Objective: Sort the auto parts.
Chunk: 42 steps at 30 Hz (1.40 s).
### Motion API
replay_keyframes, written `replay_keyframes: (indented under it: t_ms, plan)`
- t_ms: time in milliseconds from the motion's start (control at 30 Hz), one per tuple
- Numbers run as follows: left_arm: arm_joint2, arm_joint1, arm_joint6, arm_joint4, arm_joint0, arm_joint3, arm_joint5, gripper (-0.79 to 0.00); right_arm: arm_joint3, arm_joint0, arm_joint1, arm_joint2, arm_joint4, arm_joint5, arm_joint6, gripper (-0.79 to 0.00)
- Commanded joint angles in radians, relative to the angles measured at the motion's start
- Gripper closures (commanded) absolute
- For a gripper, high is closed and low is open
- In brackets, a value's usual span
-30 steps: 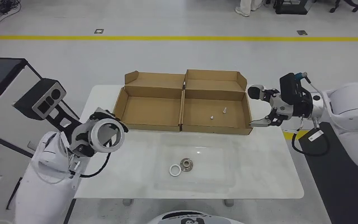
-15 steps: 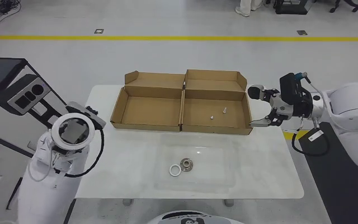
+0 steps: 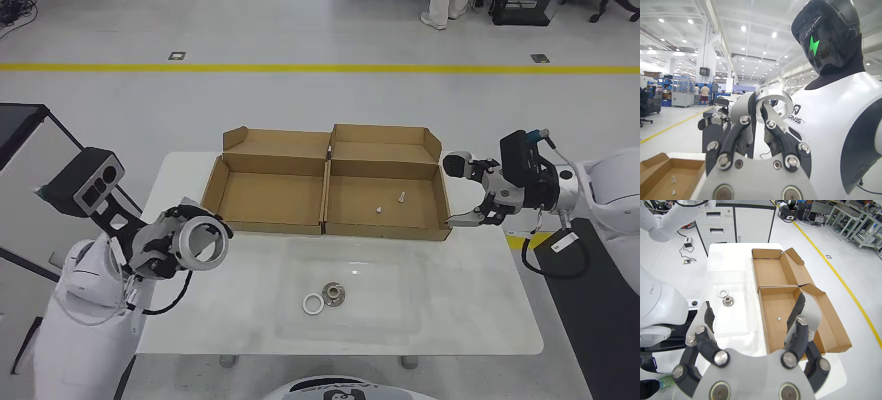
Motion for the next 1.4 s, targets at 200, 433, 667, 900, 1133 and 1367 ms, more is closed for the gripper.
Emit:
replay_keyframes:
  t_ms: [200, 433, 667, 900, 1133, 1367]
  plan:
    - [0.004, -0.009, 0.009, -0.090, 0.006, -0.005, 0.000, 0.000, 0.000, 0.000, 0.000, 0.000, 0.000, 0.000, 0.000, -0.785]
    - [-0.002, -0.011, -0.012, -0.095, 0.005, 0.001, 0.000, 0.000, 0.000, 0.000, 0.000, 0.000, 0.000, 0.000, 0.000, -0.785]
    - [-0.002, -0.011, -0.012, -0.095, 0.005, 0.001, 0.000, 0.000, 0.000, 0.000, 0.000, 0.000, 0.000, 0.000, 0.000, -0.785]
    - [-0.002, -0.011, -0.012, -0.095, 0.005, 0.001, 0.000, 0.000, 0.000, 0.000, 0.000, 0.000, 0.000, 0.000, 0.000, -0.785]
    - [-0.002, -0.011, -0.012, -0.095, 0.005, 0.001, 0.000, 0.000, 0.000, 0.000, 0.000, 0.000, 0.000, 0.000, 0.000, -0.785]
    - [0.009, -0.013, 0.004, -0.021, -0.010, -0.014, 0.074, 0.000, 0.000, 0.000, 0.000, 0.000, 0.000, 0.000, 0.000, -0.785]
